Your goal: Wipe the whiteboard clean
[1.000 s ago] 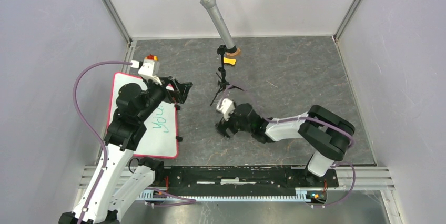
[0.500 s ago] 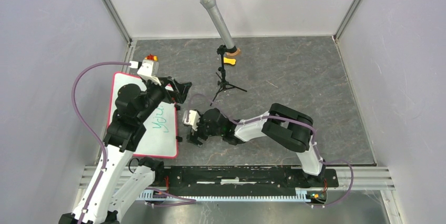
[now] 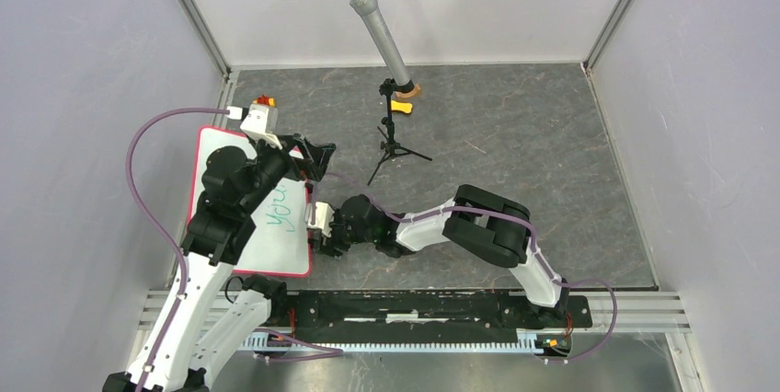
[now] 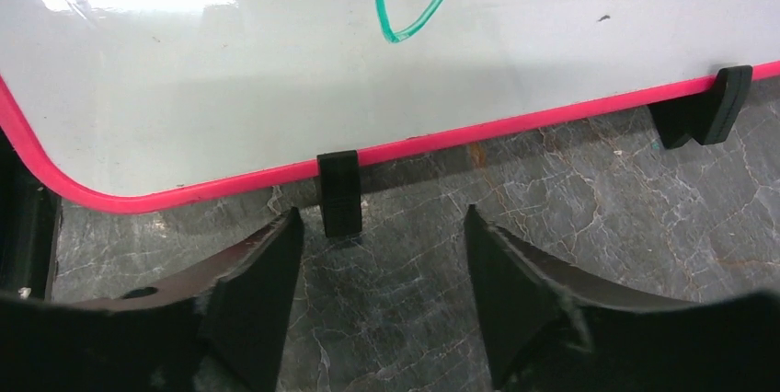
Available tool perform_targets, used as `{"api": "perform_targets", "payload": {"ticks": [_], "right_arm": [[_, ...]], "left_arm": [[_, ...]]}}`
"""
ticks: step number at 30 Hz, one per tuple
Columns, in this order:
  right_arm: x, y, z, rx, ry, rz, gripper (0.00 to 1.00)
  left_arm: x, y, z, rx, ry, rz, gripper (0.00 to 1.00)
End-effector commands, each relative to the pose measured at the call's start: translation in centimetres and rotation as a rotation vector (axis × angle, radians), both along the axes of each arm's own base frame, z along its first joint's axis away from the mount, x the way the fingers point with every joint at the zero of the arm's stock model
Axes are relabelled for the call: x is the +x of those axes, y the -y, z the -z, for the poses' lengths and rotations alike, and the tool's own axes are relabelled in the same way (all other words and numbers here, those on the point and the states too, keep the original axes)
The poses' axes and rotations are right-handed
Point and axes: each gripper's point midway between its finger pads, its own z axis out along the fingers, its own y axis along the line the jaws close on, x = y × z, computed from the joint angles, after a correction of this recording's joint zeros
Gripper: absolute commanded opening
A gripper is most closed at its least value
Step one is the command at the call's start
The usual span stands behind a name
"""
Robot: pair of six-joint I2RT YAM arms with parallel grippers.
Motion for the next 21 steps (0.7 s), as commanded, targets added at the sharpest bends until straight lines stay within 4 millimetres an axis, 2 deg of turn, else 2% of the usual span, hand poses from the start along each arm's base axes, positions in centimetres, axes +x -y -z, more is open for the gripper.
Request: {"api": "perform_targets", "payload": {"ticks": [1, 9, 16, 21], "right_arm": [[-0.3, -1.3, -0.7, 0.028, 0.038, -0.037, 0.66], [-1.2, -2.2, -0.7, 0.042, 0.059, -0.042, 0.54], [-1.3, -2.4, -1.4, 0.085, 0.043, -0.019, 0.38], [-1.2, -1.6, -1.2, 0.099, 0.04, 0.013, 0.25]], "left_arm": [[0.3, 0.2, -0.1, 0.035, 0.032, 0.016, 1.0], [0.9, 0.5, 0.7, 0.042, -0.001, 0.021, 1.0], [1.3, 0.3, 1.3, 0.064, -0.021, 0.007, 1.0], [1.6, -0.1, 1.6, 0.076, -0.024, -0.013, 1.0]]}}
